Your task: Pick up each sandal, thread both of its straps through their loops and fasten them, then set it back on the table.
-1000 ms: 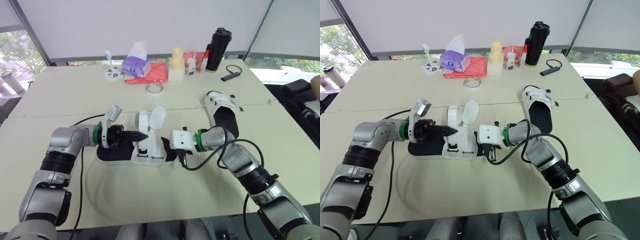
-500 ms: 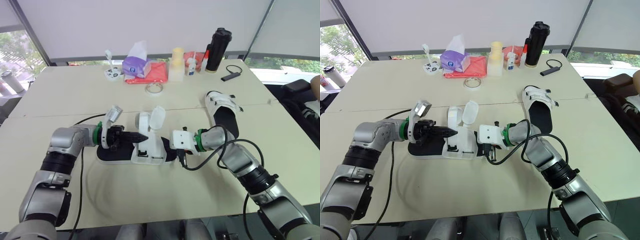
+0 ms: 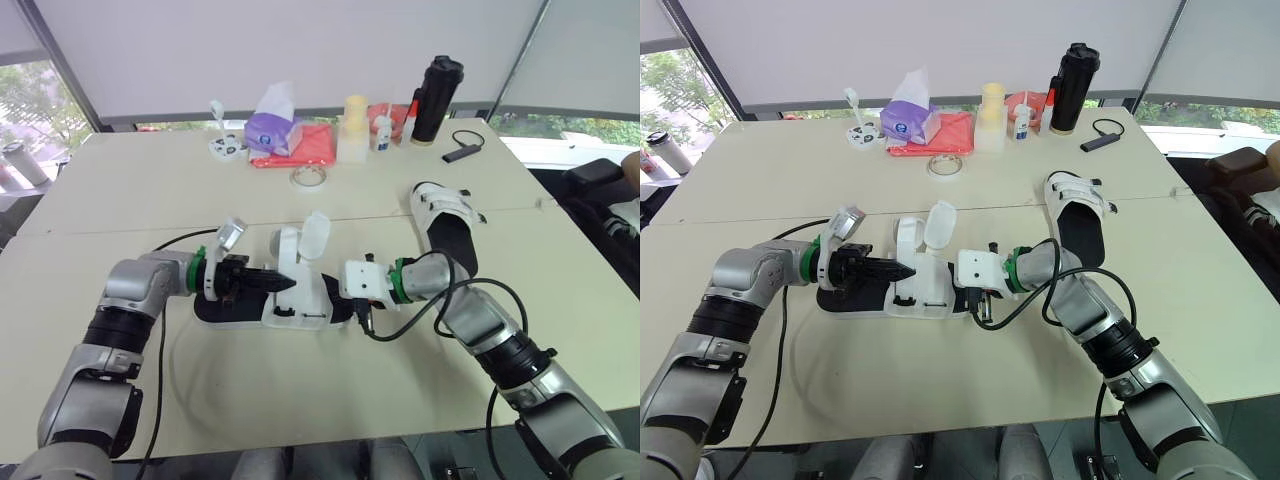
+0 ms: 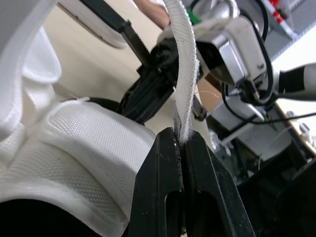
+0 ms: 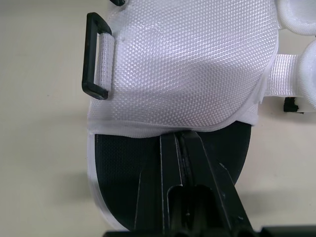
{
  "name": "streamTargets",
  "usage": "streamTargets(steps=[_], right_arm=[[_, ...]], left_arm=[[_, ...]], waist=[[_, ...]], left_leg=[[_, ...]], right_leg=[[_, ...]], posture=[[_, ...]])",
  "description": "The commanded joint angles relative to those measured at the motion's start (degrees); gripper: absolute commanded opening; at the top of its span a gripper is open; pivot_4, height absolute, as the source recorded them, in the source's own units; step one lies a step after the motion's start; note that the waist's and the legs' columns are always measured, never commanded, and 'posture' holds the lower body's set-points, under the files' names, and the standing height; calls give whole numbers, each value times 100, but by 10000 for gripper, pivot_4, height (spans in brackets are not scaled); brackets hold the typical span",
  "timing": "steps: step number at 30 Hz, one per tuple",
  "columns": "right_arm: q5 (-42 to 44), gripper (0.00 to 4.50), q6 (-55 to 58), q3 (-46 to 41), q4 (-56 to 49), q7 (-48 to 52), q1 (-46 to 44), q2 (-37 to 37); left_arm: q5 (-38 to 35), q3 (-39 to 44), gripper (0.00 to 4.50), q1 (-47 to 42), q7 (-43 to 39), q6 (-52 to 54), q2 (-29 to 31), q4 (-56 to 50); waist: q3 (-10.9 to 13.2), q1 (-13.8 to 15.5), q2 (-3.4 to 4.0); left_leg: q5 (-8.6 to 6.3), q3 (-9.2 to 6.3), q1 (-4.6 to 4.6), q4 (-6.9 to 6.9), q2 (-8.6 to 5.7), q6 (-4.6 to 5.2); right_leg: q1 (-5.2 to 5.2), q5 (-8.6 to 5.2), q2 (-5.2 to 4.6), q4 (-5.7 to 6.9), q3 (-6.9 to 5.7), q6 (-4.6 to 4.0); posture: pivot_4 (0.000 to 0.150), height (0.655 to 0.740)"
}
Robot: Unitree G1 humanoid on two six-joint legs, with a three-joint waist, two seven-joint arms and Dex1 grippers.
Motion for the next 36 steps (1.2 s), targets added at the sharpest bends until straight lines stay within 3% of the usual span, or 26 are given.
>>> streamTargets(steps=[1,14,18,24,36], right_arm=[[-102,0,90,129,38,63,107,-40],[-109,0,80,131,41,59,103,-25],[-125,0,57,142,66,48,95,-13],[-142,0,45,136,80,52,91,3],[-153,0,-19,133,155,61,54,36]], left_arm=[[83,-56,284,127,-203,-248,140,-293],[431,-132,284,369,-39,-675,259,-420],[499,-114,13238,474,-1,-727,331,-511],[374,76,43831,669,23,-794,633,-966],[-510,1062,44571,1122,477,6,1141,-2031]], waist=[[0,0,0],[0,2,0],[0,0,0],[0,5,0],[1,-5,1]], left_leg=[[0,0,0,0,0,0],[0,-1,0,-1,1,0],[0,-1,0,-1,1,0],[0,-2,1,-1,2,0],[0,-3,2,-5,4,0]], right_leg=[[0,0,0,0,0,0],[-1,0,0,0,0,-1],[-1,0,0,1,0,-1],[-1,0,0,1,0,-2],[-3,-1,0,0,0,-2]], posture=[[1500,7400],[1500,7400],[1500,7400],[1500,7400],[1500,7400]])
